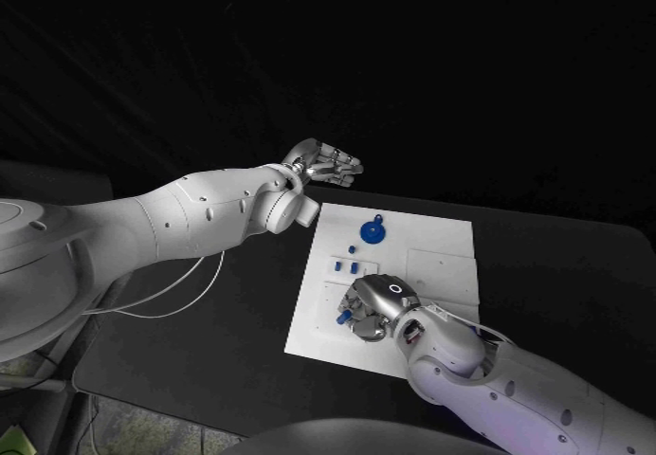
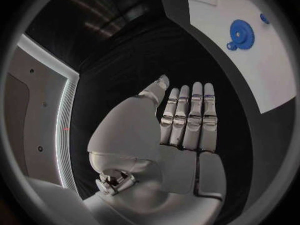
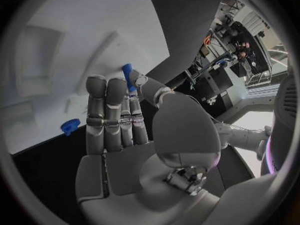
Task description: Assemble the parts on the task board
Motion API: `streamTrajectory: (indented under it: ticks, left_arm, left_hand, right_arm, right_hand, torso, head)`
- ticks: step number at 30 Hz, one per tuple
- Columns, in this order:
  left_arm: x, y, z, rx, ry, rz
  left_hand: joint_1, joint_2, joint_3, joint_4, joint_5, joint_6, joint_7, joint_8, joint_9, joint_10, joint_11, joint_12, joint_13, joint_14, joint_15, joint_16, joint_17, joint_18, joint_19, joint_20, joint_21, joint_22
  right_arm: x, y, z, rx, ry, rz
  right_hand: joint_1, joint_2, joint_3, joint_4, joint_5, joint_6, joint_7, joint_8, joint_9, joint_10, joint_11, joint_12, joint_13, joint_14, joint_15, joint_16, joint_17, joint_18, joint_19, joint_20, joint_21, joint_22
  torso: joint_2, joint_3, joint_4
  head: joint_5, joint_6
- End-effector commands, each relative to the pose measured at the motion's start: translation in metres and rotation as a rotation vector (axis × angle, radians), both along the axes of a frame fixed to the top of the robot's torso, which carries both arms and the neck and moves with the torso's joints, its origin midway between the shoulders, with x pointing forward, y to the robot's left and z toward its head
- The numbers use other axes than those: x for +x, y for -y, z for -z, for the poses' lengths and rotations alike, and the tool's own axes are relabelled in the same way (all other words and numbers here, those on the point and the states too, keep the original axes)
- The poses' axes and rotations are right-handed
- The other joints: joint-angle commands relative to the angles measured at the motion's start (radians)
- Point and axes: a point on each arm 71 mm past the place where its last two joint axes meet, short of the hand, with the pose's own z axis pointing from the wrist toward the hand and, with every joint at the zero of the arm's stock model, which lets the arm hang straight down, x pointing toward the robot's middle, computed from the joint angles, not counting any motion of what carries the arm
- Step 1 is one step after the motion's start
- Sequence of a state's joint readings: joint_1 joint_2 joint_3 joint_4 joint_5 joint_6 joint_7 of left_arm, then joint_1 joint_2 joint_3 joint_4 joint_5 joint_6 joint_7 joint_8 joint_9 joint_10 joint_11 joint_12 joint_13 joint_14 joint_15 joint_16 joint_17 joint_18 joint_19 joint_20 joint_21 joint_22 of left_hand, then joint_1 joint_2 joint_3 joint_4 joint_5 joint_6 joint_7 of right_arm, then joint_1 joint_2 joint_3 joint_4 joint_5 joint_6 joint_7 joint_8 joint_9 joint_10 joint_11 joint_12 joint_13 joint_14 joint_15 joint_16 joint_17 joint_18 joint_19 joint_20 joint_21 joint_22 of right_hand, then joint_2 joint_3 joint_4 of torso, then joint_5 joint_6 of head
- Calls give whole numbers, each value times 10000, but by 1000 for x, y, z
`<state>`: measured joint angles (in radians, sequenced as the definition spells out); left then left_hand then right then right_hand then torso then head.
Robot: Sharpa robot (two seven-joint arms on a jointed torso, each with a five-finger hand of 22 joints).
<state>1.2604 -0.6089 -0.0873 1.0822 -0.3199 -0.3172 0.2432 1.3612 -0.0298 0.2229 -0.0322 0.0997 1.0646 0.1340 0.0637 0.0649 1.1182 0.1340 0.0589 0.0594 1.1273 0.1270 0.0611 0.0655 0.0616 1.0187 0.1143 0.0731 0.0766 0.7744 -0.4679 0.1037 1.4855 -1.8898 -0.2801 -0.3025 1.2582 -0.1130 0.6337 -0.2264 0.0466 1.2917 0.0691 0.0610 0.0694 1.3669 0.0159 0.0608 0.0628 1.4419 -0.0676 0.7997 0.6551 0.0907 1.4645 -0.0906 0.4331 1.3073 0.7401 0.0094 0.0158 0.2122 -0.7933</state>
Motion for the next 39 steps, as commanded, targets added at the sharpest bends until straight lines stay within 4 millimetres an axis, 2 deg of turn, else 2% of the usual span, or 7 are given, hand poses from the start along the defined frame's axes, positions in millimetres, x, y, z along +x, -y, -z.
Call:
streamTrajectory:
  ticks: [1,10,19,24,28,39]
  left_arm:
    - [-1,2,-1,-99,20,185]
    - [-1,3,0,-102,-2,211]
    - [0,3,0,-102,-26,230]
    - [0,3,0,-104,-54,255]
    - [0,3,0,-91,-98,244]
    - [0,0,1,-61,-175,203]
  left_hand:
    - [-58,46,-30,14,1,-42,4,0,-8,-53,-25,-1,-5,13,15,3,8,-123,-54,8,9,-15]
    - [-59,48,-32,16,0,-42,4,-1,-8,-54,-25,-1,-5,12,15,2,8,-123,-55,8,9,-15]
    - [-66,60,-56,30,-3,-42,3,-1,-8,-56,-23,0,-4,7,19,2,8,-125,-64,11,7,-17]
    - [-66,60,-56,30,-3,-42,3,-1,-8,-56,-23,0,-4,7,19,2,8,-125,-64,11,7,-17]
    - [-97,88,-76,65,-13,-47,1,-4,-9,-55,-22,1,-4,10,19,4,9,-127,-67,14,7,-17]
    - [-118,96,-92,99,-11,-55,3,-2,-8,-60,-21,1,-4,5,22,3,9,-127,-66,15,8,-17]
  right_arm:
    - [-1,1,4,-337,101,-11]
    - [-3,0,7,-503,125,-89]
    - [-8,-10,5,-404,109,-327]
    - [-9,-12,10,-435,-37,-295]
    - [-8,-10,12,-338,-87,-14]
    - [-7,-5,12,303,-275,384]
  right_hand:
    - [-50,81,40,-2,34,62,19,36,96,77,-25,26,12,23,-57,-16,13,131,285,-52,28,482]
    - [-54,63,74,-8,32,70,18,36,95,83,-26,25,12,25,-59,-10,18,124,274,-56,61,479]
    - [-73,60,55,11,30,67,20,36,92,72,-26,23,10,20,-56,-17,15,123,254,-53,-2,461]
    - [-55,43,-74,20,41,-59,65,19,45,-87,24,11,-2,-27,-23,-43,5,118,196,-33,-130,431]
    - [-49,-175,-141,-44,237,-491,174,18,-28,-515,182,12,-13,-48,73,-23,-8,192,161,50,-254,409]
    - [-89,-765,-276,316,340,-1408,397,14,-47,-1617,533,3,-37,-83,298,-95,-212,530,168,308,-1059,122]
  torso:
    - [1,-4,7]
    - [1,-13,-1]
    - [4,-9,2]
    - [2,-12,11]
    - [5,-9,3]
    - [3,0,-6]
  head:
    - [-4,-5]
    - [-3,-22]
    - [-22,-27]
    - [-30,-38]
    - [-20,-49]
    - [-27,-38]
